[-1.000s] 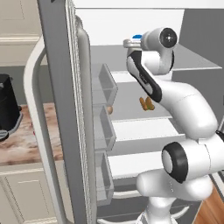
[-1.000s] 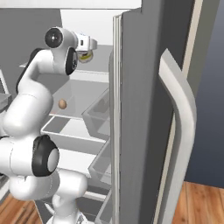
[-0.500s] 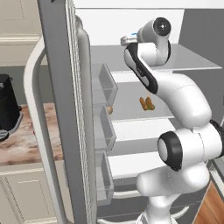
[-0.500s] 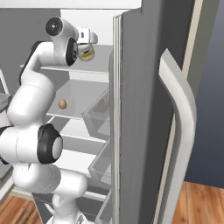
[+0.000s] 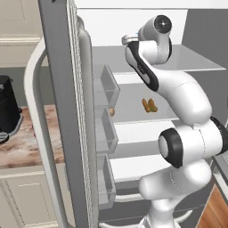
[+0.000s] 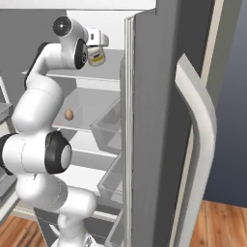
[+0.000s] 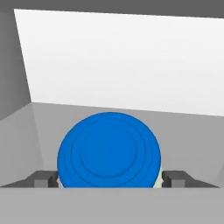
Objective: Place the ketchup and mayonnaise from the counter to the top shelf of the fridge. If the existing items in the fridge are on the top shelf, move them to other shelves.
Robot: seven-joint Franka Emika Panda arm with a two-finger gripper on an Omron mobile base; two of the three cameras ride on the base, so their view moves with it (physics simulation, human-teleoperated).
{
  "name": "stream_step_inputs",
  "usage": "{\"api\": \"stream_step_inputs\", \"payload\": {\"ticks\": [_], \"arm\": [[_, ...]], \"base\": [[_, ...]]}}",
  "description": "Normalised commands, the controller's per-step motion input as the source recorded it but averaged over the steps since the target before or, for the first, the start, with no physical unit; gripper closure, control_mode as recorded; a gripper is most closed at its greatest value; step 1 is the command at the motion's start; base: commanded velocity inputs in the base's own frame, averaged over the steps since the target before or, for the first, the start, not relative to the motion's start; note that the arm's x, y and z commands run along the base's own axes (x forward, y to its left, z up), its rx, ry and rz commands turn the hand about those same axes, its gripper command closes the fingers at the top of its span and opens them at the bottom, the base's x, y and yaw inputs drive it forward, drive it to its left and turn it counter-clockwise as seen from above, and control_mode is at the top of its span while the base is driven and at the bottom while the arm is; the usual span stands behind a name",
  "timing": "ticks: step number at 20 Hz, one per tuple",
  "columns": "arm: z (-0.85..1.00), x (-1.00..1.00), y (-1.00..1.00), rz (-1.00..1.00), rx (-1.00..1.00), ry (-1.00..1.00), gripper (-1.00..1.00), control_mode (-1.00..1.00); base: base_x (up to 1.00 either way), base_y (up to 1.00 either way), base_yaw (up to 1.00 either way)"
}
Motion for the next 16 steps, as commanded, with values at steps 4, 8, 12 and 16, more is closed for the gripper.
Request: {"api": "stream_step_inputs", "payload": {"ticks": [4, 8, 12, 16], "arm": [[0.0, 0.24, 0.0, 0.0, 0.0, 0.0, -1.0, -1.0], [0.0, 0.2, 0.0, 0.0, 0.0, 0.0, -1.0, -1.0], [0.0, 0.19, 0.0, 0.0, 0.0, 0.0, -1.0, -1.0], [0.0, 0.05, 0.0, 0.0, 0.0, 0.0, -1.0, -1.0]], "base": [[0.0, 0.0, 0.0], [0.0, 0.0, 0.0], [0.0, 0.0, 0.0], [0.0, 0.0, 0.0]]}}
